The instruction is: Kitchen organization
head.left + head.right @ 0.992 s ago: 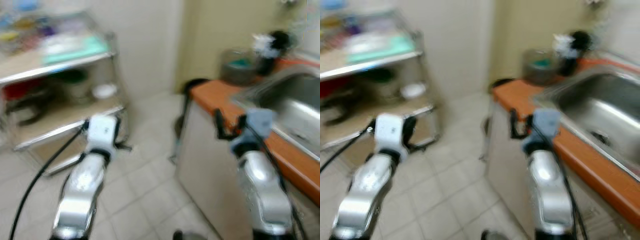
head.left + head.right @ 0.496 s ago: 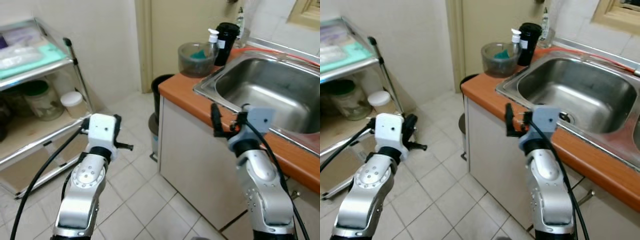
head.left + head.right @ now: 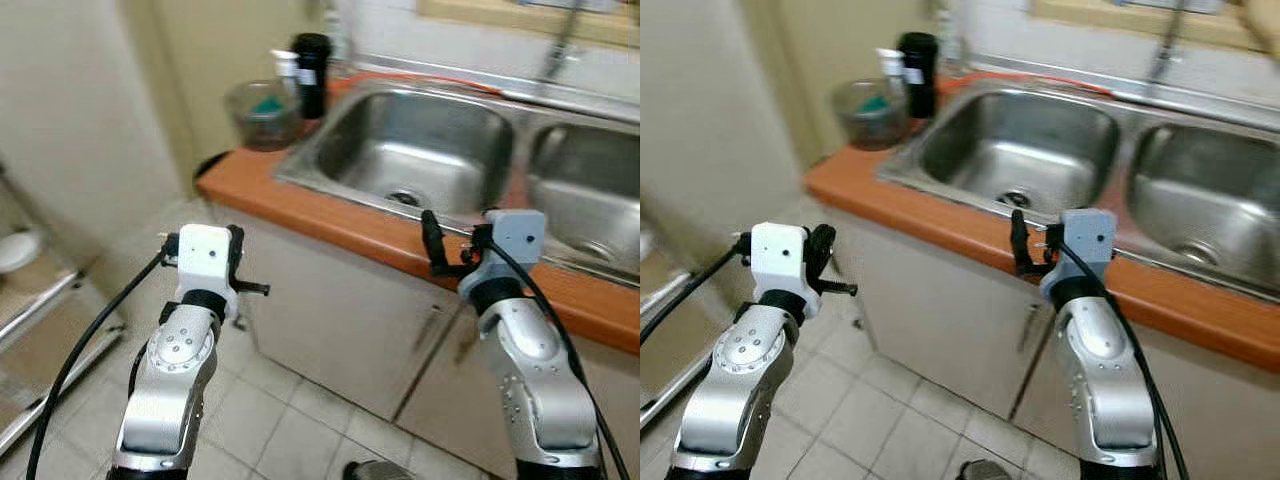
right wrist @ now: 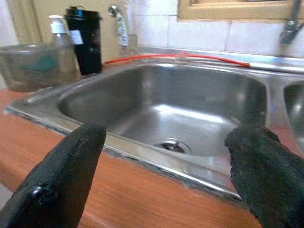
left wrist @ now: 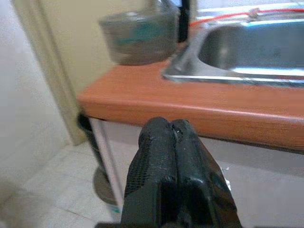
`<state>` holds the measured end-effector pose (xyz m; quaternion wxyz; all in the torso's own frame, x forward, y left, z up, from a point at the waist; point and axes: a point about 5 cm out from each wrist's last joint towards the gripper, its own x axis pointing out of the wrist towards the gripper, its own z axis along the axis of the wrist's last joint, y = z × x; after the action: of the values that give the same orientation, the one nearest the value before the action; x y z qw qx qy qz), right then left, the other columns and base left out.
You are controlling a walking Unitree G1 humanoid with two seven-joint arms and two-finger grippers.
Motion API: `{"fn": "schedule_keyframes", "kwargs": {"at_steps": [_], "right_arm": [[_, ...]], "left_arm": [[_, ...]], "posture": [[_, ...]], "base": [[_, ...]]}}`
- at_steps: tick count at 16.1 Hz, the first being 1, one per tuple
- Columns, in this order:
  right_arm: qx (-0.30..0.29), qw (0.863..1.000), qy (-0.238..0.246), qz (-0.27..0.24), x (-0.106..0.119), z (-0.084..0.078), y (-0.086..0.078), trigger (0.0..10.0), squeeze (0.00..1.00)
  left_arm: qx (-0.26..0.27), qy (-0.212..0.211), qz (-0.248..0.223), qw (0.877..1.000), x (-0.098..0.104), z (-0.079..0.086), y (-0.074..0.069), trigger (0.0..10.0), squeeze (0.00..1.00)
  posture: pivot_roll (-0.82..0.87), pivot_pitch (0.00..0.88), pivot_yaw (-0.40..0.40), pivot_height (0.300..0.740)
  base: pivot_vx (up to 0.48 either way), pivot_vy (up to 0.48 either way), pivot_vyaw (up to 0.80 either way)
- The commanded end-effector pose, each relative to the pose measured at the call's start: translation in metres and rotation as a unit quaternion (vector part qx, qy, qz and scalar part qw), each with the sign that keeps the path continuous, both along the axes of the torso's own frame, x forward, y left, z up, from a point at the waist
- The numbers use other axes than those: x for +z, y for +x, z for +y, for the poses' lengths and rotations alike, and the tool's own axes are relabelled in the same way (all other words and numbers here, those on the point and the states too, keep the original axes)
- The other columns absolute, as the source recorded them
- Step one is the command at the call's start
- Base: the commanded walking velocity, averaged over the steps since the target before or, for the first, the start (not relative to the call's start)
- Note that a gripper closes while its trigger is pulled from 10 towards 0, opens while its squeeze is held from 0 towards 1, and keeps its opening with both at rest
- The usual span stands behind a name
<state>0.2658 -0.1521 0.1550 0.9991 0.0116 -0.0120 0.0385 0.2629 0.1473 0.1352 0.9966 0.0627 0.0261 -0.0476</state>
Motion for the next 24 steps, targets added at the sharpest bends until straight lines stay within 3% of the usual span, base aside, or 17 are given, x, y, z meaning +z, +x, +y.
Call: {"fn": "schedule_keyframes", "kwargs": {"at_steps": [1,24], "right_arm": [[0.012,1.0,0.005,-0.001,0.0029,0.0062,0.0009,10.0,1.0],[0.03,0.999,-0.02,0.014,-0.0007,0.0089,0.0036,10.0,1.0]], "left_arm": [[0.001,0.014,0.003,1.0,0.0016,0.0037,-0.0016,10.0,0.0],[0.019,0.007,0.008,1.0,-0.0016,0.0069,-0.007,10.0,0.0]], "posture": [[-0.06,0.0,0.035,0.74],[-0.05,0.0,0.008,0.74]], "base": [[0.0,0.0,-0.8],[0.0,0.0,-0.8]]}}
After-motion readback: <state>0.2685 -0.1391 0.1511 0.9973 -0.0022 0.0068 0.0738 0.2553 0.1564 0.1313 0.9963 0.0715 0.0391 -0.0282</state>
